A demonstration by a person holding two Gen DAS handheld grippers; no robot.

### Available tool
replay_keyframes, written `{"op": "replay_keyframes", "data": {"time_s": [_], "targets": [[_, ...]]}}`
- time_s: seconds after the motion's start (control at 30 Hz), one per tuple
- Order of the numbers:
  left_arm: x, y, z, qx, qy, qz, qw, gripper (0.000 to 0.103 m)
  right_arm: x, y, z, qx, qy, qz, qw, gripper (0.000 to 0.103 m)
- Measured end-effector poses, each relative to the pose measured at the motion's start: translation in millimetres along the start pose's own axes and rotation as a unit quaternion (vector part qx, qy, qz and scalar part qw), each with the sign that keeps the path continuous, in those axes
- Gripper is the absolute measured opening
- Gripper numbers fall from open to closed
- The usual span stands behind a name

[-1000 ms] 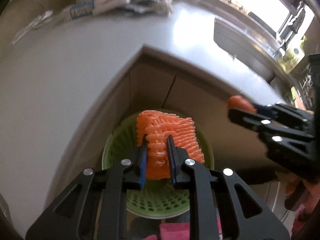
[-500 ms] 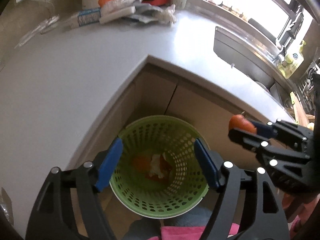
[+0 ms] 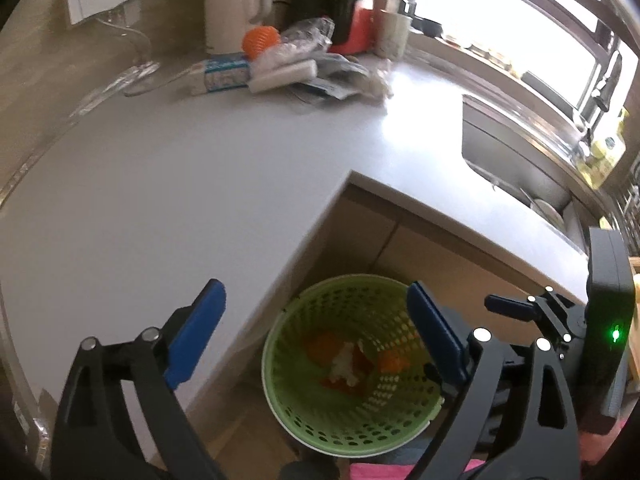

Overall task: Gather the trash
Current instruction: 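Lower the foam net and orange into the green basket and open both tools, then grasp the second orange foam net with the left tool while the right tool grasps the plastic bag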

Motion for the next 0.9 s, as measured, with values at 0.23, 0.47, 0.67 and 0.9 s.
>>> {"op": "replay_keyframes", "data": {"time_s": [0.23,0.47,0.67,0.9], "targets": [[10.2,-15.6,6.2,-0.02,-0.015,0.01,0.9996,0.092,-10.0,-23.4,9.5,-0.016,0.009,0.002,1.0,0.1],[12.5,-39.2,12.3,-0.046,-0.027,0.01,0.9985,0.095,-29.4,-48.7,22.5,-0.03,0.017,-0.003,0.999,0.101],[17.9,-68.9,5.9,-0.058,-0.043,0.015,0.9972,0.095,-49.2,-81.2,33.0,-0.05,0.026,0.004,0.998,0.101],[25.8,-110.4,-13.5,-0.067,-0.067,0.021,0.9952,0.095,-72.6,-130.9,26.6,-0.069,0.023,0.018,0.997,0.101]]}}
Point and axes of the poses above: each gripper's, at about its wrist camera, not at the fingertips, and z roughly against the way its jaws point, x to its left, y to its underside, the point moved 6 cm from there along -z, roughly the way its jaws point, and after that the axes turned 3 degrees about -x, right-handed, at the moved point
